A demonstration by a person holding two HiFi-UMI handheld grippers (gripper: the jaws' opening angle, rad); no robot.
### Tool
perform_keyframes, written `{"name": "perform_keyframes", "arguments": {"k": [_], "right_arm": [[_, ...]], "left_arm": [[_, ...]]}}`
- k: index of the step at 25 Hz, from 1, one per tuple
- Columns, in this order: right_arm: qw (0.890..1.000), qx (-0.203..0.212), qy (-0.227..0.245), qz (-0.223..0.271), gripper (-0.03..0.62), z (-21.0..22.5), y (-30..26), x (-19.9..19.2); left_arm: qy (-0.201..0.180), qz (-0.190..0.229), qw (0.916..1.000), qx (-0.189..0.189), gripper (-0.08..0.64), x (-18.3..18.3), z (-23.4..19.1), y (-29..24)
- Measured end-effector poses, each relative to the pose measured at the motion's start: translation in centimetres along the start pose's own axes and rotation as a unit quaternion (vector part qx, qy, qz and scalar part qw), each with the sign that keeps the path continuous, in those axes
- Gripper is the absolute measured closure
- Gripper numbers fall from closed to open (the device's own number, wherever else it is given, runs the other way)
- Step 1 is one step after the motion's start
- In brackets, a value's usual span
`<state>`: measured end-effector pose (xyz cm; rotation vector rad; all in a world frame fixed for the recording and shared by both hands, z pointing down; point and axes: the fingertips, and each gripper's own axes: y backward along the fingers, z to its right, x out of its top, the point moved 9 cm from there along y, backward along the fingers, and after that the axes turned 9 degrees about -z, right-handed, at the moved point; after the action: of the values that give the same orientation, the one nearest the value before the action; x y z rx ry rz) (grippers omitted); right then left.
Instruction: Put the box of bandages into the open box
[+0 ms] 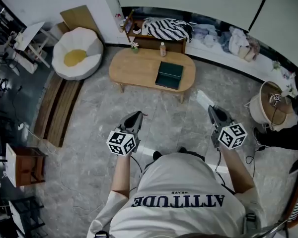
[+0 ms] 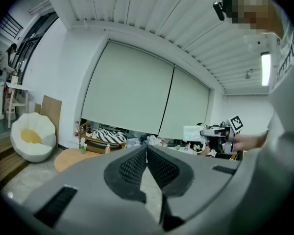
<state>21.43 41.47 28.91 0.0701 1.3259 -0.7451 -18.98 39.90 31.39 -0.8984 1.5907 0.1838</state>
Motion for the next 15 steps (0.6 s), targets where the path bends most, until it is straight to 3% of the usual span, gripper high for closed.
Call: {"name": "perform_keyframes", "arguments": {"k": [15], "right_arm": [[1.000, 0.019, -0.011, -0.008, 0.567, 1.1, 0.3, -0.3]], "left_arm": [[0.004, -0.002, 0.9999, 0.010, 0.538, -0.5, 1.1, -0.4]]}}
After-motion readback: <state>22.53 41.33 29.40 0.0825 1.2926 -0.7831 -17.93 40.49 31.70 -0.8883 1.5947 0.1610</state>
